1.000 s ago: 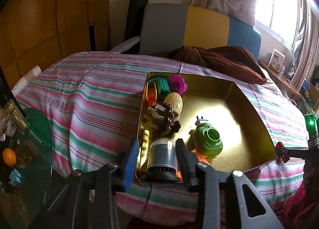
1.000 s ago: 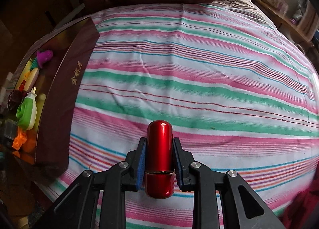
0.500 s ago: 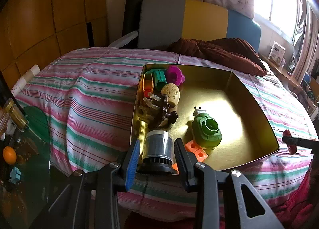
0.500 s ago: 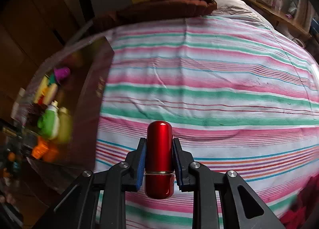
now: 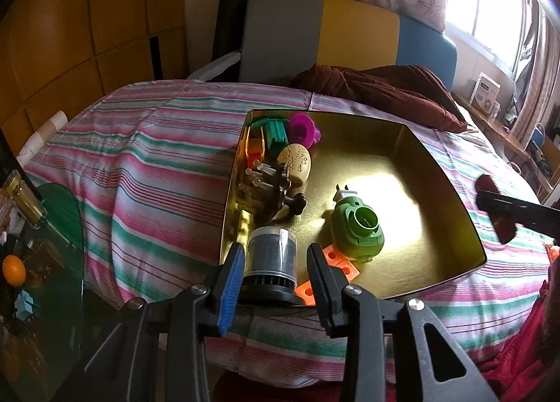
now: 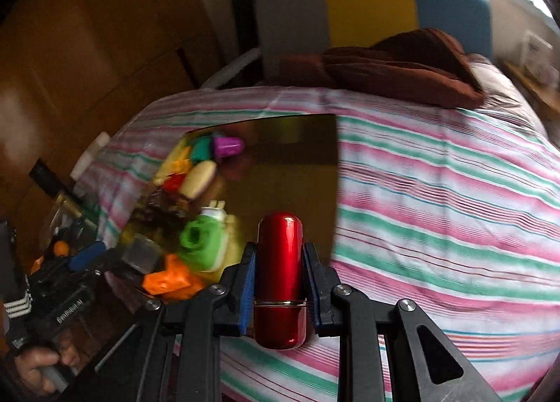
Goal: Organize rigid objects
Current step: 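Move the left tool back from the tray beside the grey canister, then carry the red cylinder over the gold tray with the right tool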
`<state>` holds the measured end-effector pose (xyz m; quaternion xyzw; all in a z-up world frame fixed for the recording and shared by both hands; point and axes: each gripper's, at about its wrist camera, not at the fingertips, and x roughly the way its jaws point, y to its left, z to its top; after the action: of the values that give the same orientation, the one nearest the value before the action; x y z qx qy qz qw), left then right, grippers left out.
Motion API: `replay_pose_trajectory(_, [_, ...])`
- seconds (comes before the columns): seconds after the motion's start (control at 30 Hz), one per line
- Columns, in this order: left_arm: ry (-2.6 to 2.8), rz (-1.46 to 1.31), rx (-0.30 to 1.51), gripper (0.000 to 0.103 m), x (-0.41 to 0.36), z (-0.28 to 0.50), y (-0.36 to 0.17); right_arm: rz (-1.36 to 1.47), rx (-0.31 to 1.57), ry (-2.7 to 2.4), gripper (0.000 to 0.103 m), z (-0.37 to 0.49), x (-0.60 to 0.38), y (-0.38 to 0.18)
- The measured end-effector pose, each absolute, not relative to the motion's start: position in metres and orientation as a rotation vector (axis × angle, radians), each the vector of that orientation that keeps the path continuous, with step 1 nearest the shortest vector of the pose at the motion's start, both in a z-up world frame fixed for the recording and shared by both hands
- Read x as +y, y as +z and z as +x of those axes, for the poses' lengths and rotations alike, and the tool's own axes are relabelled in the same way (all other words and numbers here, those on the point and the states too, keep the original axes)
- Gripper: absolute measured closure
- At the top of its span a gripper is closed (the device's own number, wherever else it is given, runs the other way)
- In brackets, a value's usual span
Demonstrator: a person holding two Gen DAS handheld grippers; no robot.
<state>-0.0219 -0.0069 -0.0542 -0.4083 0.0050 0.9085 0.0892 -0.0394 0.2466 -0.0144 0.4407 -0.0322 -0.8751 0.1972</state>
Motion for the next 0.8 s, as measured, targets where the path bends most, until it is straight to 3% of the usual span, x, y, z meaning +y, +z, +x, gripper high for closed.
replay_pose_trajectory(0.33, [2.701, -1.215, -0.002, 0.041, -0.010, -0.023, -0.056, 1.311, -0.011, -2.382, 0.078, -0.055, 0.199, -0.044])
replay_pose_trajectory(0.8, [2.718, -1.226, -0.030, 0.040, -0.020, -0.025, -0.056, 1.397, -0.012, -2.394, 0.078, -0.065, 0.186, -0.073])
